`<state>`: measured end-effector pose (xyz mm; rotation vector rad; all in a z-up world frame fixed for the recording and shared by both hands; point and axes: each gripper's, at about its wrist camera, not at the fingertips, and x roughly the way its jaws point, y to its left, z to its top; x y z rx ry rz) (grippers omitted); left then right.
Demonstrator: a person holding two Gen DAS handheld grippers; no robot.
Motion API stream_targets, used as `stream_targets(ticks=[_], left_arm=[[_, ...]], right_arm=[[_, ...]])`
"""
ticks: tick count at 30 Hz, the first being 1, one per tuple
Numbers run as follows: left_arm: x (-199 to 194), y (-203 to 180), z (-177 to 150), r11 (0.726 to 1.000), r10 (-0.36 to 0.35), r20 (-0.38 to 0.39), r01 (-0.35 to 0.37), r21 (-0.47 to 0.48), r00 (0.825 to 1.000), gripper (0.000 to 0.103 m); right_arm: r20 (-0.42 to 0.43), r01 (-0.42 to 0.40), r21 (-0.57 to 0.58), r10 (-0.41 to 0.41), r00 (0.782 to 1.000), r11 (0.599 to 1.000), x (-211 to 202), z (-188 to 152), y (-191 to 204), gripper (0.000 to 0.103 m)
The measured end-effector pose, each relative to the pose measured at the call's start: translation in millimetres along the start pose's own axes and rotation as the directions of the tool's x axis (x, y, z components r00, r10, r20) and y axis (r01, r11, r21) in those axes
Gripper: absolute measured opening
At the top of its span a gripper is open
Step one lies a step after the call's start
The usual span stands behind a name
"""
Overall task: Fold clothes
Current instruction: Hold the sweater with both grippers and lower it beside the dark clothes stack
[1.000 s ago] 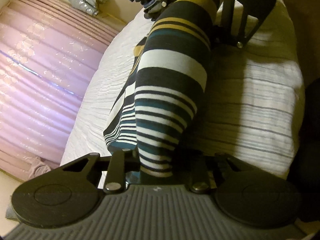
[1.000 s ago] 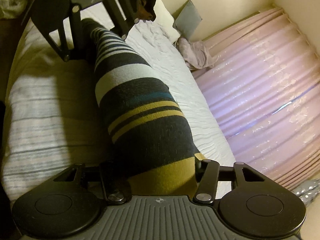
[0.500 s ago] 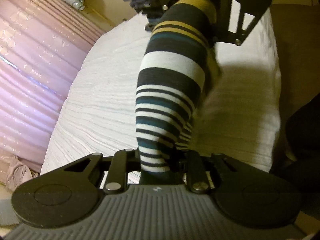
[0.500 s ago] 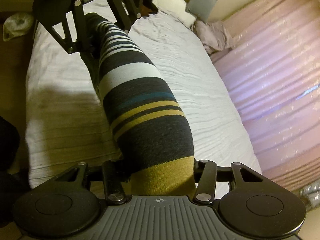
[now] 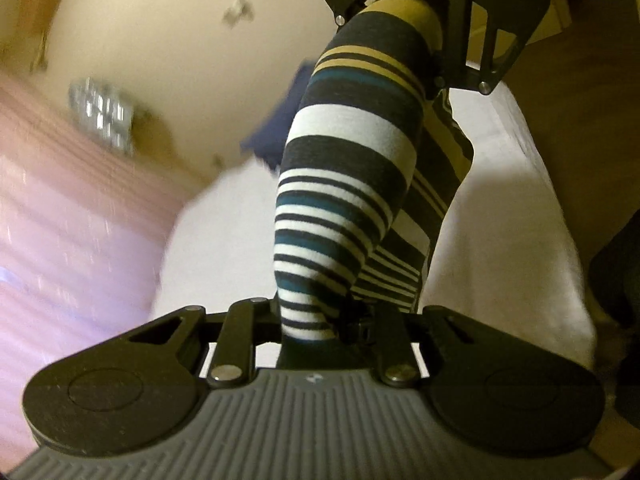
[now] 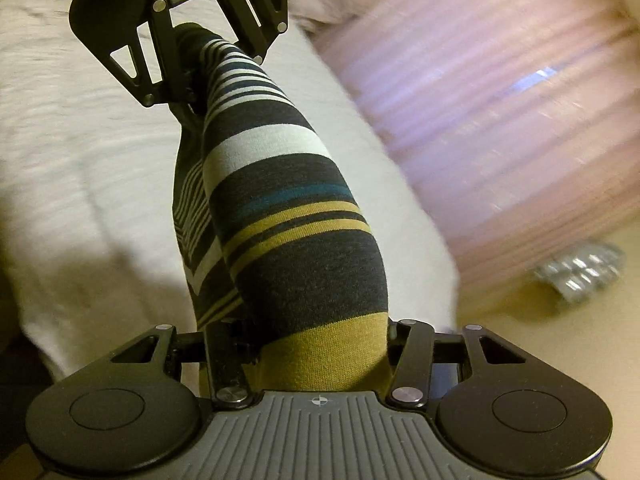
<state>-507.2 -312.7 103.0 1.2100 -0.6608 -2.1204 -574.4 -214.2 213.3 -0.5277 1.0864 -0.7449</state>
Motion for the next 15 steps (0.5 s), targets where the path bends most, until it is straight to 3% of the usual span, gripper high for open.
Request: stream_targets(ticks=[4,8,12,15], left_arm=[[37,32,60,0.995,0.04,0.117,-0.05,0.087,0.992,0.019],[80,67,120,0.984,0.093,0.204,-0.121,0.132,0.975,0.019],[146,98,184,0.974,0.15,0.228,-0.184,0.133,0.962,0.019],[210,124,232,0.972,0.185,0.186,-0.208,0.111,0.965,0.019]], right_arm=[[-0.049,0.139,0.036,-0.137,0.989,0.99,-12,-25,-61,0.048],[-0.068,0.257,0.031,-0.254,0.965,0.966,-14,-59,-128,0.048],[-0.041,0.322,-0.001,-0.322,0.946,0.947,1,-120,-205,0.048],[-0.003,0.331,-0.031,-0.331,0.943,0.943,31,-166,-264,0.048]])
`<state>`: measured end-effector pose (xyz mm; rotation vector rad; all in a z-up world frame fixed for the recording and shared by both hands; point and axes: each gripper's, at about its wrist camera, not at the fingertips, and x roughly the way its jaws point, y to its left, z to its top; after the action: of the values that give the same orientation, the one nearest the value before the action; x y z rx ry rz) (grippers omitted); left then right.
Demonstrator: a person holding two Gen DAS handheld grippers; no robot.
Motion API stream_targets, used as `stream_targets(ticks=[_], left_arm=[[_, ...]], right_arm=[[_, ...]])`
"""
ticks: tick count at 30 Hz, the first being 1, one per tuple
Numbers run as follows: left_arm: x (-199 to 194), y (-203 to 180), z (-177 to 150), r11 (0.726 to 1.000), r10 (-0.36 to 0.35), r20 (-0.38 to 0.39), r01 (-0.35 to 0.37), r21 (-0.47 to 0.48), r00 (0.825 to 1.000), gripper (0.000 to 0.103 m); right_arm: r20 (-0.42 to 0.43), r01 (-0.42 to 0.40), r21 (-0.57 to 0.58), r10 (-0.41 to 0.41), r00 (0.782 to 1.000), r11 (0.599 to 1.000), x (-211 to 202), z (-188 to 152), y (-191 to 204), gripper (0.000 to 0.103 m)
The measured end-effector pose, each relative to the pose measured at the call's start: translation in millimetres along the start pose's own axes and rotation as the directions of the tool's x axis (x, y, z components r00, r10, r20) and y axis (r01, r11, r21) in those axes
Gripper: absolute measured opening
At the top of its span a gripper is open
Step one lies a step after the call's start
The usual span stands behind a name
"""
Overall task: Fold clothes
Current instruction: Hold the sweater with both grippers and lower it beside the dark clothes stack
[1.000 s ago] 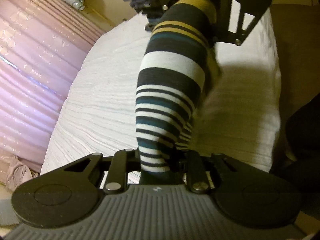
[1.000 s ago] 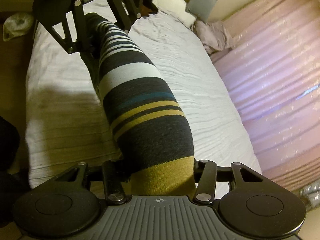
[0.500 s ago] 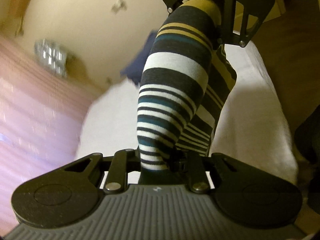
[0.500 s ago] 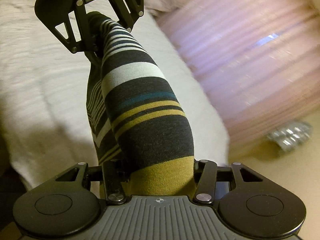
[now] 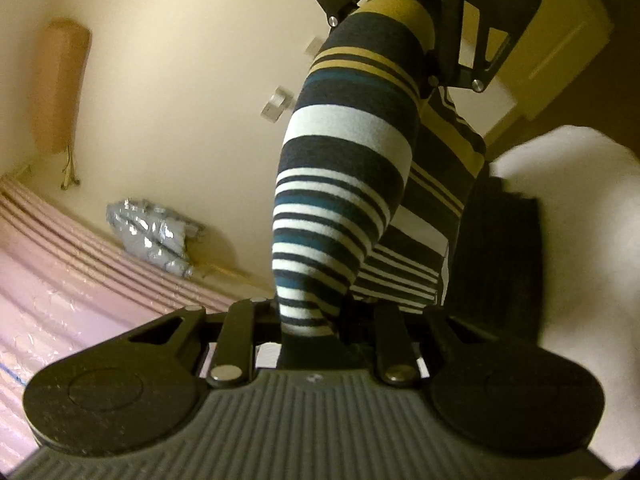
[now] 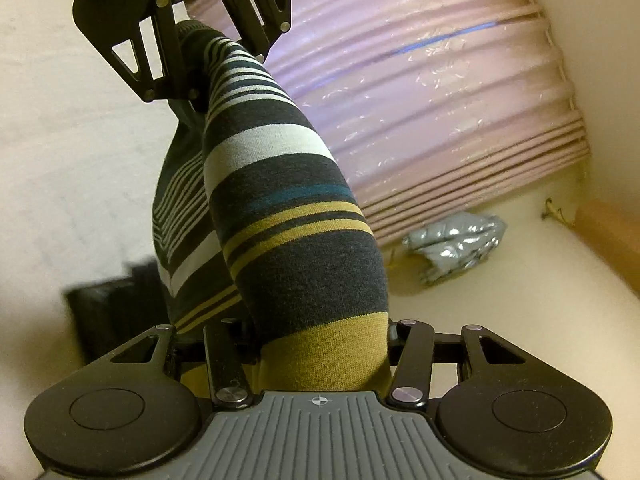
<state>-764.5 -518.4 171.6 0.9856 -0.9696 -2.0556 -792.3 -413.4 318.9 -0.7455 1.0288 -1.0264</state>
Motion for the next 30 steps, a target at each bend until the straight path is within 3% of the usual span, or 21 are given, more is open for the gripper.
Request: stream_targets(ticks=[4,8,12,16,19,24,26,30], left_arm=[[89,21,33,0.999,0.033,-0.072,-0.033,-0.006,0.997,0.019],[161,11,45,0.998,0.057,-0.135,-0.057,0.008,0.989,0.019],[220,-45,25,0.999,-0.038,-0.229,0.042,0.012,0.973,0.019],[245,-97,-6,0.986,-0.152,-0.307,0.165,0.018,0.94,0.02],[243,-104,-24,0.987,-0.149,-0.308,0.158,0.004,0.94,0.021],[247,-104,-22,0.984,-0.149,-0.281,0.17,0.05,0.948,0.019],[254,-92,-23,0.987,-0.118,-0.271,0.143,0.074,0.955,0.018],[268,-55,-17,0.992,-0.016,-0.234,0.045,0.119,0.972,0.018]], right_arm=[[0.067,-0.008,-0.041,0.011,0.998,0.999,80,-61,-52,0.048],[0.144,0.024,-0.067,-0.014,0.989,0.997,143,-113,-76,0.049],[0.15,-0.046,-0.064,0.055,0.987,0.997,214,-155,-14,0.049],[0.089,-0.216,-0.051,0.219,0.972,0.975,233,-183,40,0.049],[0.094,-0.228,-0.052,0.232,0.968,0.972,224,-191,55,0.054],[0.074,-0.25,-0.024,0.251,0.965,0.968,223,-190,55,0.056],[0.058,-0.269,0.025,0.267,0.962,0.963,231,-182,53,0.052],[0.082,-0.184,0.038,0.181,0.98,0.982,243,-159,19,0.049]])
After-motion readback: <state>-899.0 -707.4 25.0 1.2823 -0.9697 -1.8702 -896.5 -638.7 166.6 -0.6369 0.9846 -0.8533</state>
